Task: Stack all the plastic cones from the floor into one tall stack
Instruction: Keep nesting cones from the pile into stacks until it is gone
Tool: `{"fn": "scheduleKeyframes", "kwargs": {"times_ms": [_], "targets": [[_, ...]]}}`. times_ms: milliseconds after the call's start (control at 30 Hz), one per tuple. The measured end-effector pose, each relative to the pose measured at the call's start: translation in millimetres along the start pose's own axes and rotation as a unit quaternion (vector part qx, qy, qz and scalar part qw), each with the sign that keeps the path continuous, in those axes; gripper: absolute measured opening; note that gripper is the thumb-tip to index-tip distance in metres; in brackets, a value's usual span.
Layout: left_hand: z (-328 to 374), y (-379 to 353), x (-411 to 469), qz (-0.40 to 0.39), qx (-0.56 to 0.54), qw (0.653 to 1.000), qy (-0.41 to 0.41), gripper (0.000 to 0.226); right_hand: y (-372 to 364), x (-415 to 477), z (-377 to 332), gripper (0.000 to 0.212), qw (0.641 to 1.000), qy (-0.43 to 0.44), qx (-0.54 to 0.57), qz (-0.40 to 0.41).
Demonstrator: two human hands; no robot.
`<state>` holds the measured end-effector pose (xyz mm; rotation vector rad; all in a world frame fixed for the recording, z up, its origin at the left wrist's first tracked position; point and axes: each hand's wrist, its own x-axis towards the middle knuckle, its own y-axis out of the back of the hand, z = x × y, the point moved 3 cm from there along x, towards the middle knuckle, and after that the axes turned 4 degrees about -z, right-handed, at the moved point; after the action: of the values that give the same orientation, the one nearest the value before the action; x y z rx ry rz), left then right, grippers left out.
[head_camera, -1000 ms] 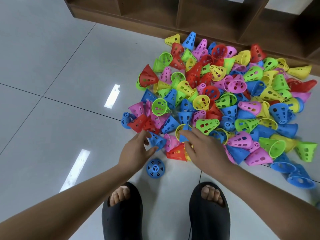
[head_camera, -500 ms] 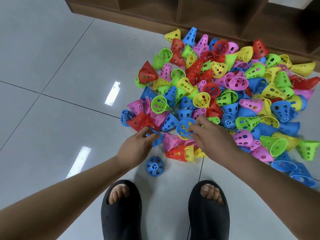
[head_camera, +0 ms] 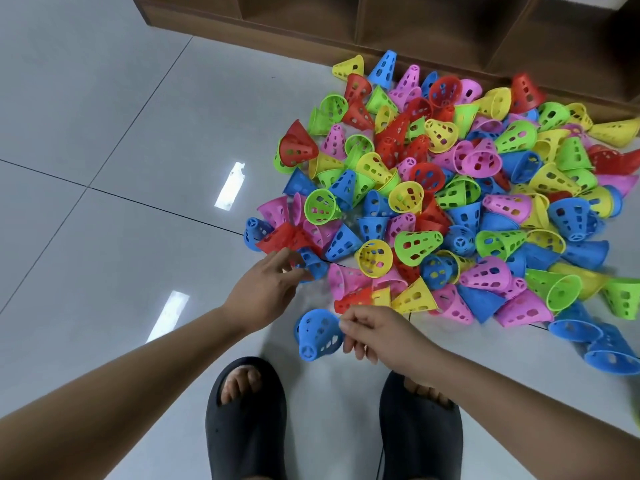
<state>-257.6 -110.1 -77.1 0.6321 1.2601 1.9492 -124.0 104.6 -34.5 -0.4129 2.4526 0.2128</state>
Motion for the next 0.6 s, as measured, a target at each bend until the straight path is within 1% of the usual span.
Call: {"fn": "scheduleKeyframes", "kwargs": {"times_ms": [100,267,333,400,467,500,567,600], "targets": [[0,-3,1,-0.019,-0.001,1.0,0.025,0.041,-14,7,11,0.02,0.999,-0.044,0.009,-0.025],[4,-6,-1,-0.033,-0.001,0.997,0.063,0.053,-18,16,21,0.021,0.993,-0.107,0.058,0.008],[4,-4,-2,-0.023,-0.017,0.997,0.075,0.057,-16,16,24,0.017,0.989,-0.124,0.073,0.022],[4,2,-5,0.003,-0.035,0.996,0.084,0.062,-14,12,26,0.014,0.99,-0.12,0.068,0.03],[6,8,-8,0.024,-0.045,0.994,0.092,0.068,-7,8,24,0.013,0.994,-0.095,0.028,0.049],[7,11,-10,0.035,-0.05,0.994,0.095,0.07,-2,7,22,0.013,0.995,-0.075,-0.01,0.067],[7,14,-17,0.056,-0.068,0.99,0.106,0.066,12,6,16,0.013,0.984,-0.018,-0.131,0.121],[7,15,-21,0.063,-0.081,0.988,0.114,0.058,19,6,14,0.011,0.969,0.014,-0.198,0.15]]}}
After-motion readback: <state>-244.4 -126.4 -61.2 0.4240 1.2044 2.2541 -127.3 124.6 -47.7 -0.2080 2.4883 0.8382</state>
